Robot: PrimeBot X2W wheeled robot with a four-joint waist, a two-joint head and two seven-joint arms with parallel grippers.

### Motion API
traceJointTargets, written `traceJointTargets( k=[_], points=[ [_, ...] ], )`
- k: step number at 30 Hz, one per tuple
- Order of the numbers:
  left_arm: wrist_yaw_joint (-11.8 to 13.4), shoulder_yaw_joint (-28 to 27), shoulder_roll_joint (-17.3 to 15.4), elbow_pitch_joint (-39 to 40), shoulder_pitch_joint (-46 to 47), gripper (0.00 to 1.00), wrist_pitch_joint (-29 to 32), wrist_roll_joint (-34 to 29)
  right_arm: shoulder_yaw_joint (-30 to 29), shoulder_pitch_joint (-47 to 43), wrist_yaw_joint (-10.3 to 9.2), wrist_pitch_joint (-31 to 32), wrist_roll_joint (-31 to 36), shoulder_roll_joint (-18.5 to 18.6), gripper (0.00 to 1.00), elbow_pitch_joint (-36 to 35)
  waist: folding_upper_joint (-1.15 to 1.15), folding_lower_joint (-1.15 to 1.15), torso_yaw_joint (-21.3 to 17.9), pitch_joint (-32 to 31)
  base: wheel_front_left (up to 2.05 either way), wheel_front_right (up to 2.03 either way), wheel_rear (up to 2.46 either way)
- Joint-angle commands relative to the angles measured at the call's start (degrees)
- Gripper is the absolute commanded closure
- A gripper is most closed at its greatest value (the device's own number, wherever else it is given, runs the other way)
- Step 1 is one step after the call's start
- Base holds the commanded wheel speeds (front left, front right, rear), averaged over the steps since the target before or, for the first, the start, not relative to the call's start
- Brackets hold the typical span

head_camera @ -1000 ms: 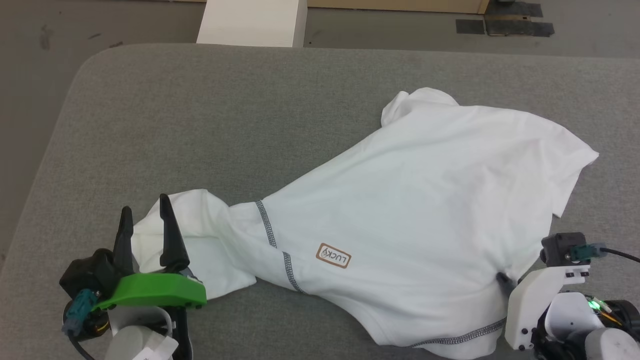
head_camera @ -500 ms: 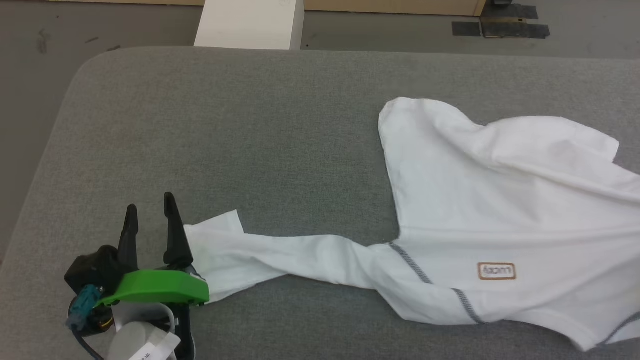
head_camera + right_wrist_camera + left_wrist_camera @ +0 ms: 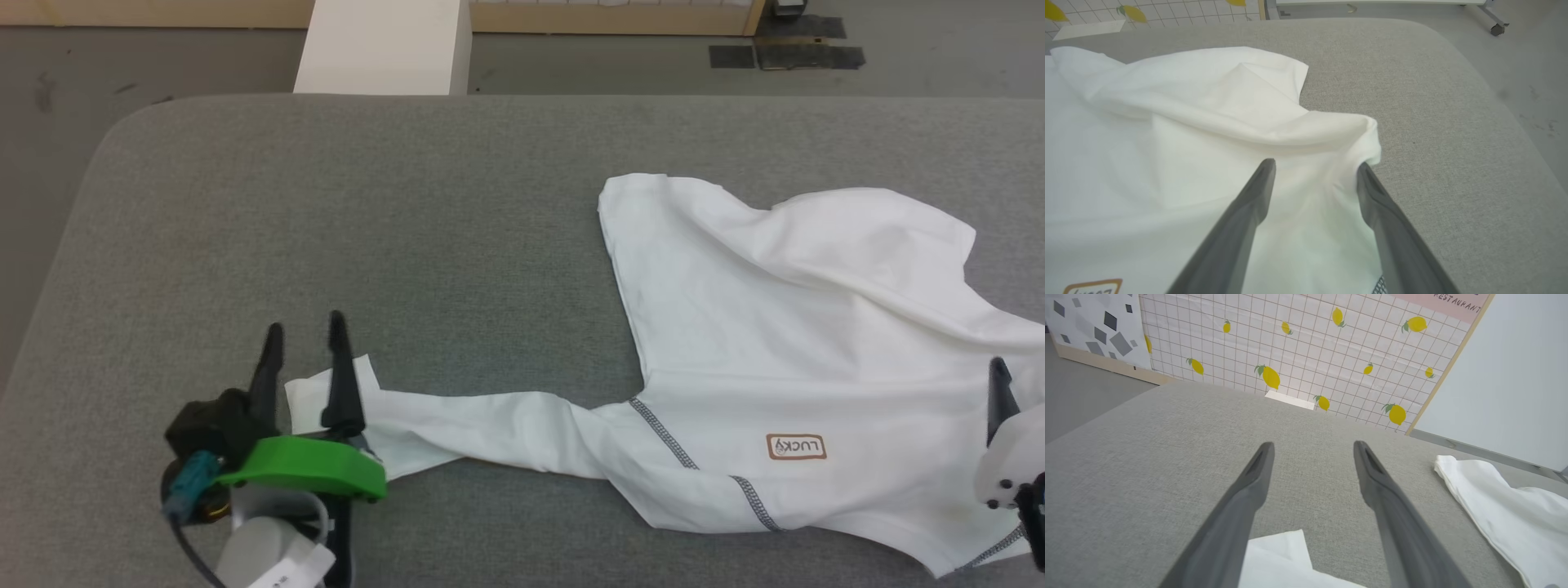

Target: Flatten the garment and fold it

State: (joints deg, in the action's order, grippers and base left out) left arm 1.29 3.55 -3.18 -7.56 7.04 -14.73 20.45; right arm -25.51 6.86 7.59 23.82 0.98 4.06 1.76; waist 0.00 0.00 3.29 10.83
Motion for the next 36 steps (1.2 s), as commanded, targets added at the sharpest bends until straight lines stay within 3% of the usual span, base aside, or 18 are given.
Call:
traceJointTargets(
  k=[1, 6, 13, 18, 23, 26, 27, 28, 31, 36],
  points=[
    [-0.8, 1.5, 0.2, -0.1, 1.4, 0.0, -0.1, -0.1, 1.6, -1.3, -0.1, -2.9, -0.7, -0.4, 0.0, -1.6, 0.0, 0.0, -1.0, -0.8, 0.0, 0.0, 0.0],
    [-2.8, 8.9, 0.3, -0.4, 3.7, 0.0, 3.7, -0.3, 8.2, -5.3, -0.1, -11.2, -4.0, -0.9, 0.0, -6.2, 0.0, 0.0, -3.2, -1.5, 0.0, 0.0, 0.0],
    [-4.5, 21.1, 0.3, -3.8, 7.6, 0.0, 18.2, 1.5, 14.7, -7.6, -0.1, -15.0, -7.8, -1.2, 0.0, -7.5, 0.0, 0.0, -7.2, -1.4, 0.0, 0.0, 0.0],
    [-3.7, 25.4, 0.3, -8.0, 10.5, 0.0, 29.5, 1.9, 17.3, -7.7, -0.1, -16.1, -9.0, -1.2, 0.0, -7.7, 0.0, 0.0, -9.6, -0.5, 0.0, 0.0, 0.0],
    [-0.4, 27.1, -0.8, -11.6, 13.6, 0.0, 39.1, -0.7, 18.3, -7.0, -0.1, -15.9, -10.1, -1.2, 0.0, -8.0, 0.0, 0.0, -11.0, 0.9, 0.0, 0.0, 0.0],
    [-0.7, 28.8, -1.9, -13.7, 14.8, 0.0, 46.1, -1.2, 18.9, -6.4, -0.1, -16.1, -10.8, -1.2, 0.0, -8.3, 0.0, 0.0, -11.5, 1.5, 0.0, 0.0, 0.0],
    [-1.0, 29.2, -2.2, -14.0, 14.9, 0.17, 48.3, -1.0, 19.1, -6.4, -0.1, -16.1, -10.8, -1.2, 0.0, -8.4, 0.0, 0.0, -11.6, 1.6, 0.0, 0.0, 0.0],
    [-1.4, 29.5, -2.5, -14.0, 14.9, 0.96, 50.5, -0.6, 19.3, -6.4, -0.1, -16.1, -10.8, -1.2, 0.0, -8.5, 0.0, 0.0, -11.6, 1.7, 0.0, 0.0, 0.0],
    [-1.8, 28.7, -2.7, -12.2, 14.2, 1.0, 51.8, 1.4, 19.2, -6.4, -0.1, -16.1, -11.0, -1.2, 0.0, -8.7, 0.0, 0.0, -11.1, 1.9, 0.0, 0.0, 0.0],
    [2.4, 22.3, -4.1, -8.0, 11.8, 1.0, 44.7, 3.4, 19.1, -6.7, -0.1, -15.6, -11.1, -1.2, 0.0, -9.6, 0.0, 0.0, -9.5, 1.0, 0.0, 0.0, 0.0]
  ],
)
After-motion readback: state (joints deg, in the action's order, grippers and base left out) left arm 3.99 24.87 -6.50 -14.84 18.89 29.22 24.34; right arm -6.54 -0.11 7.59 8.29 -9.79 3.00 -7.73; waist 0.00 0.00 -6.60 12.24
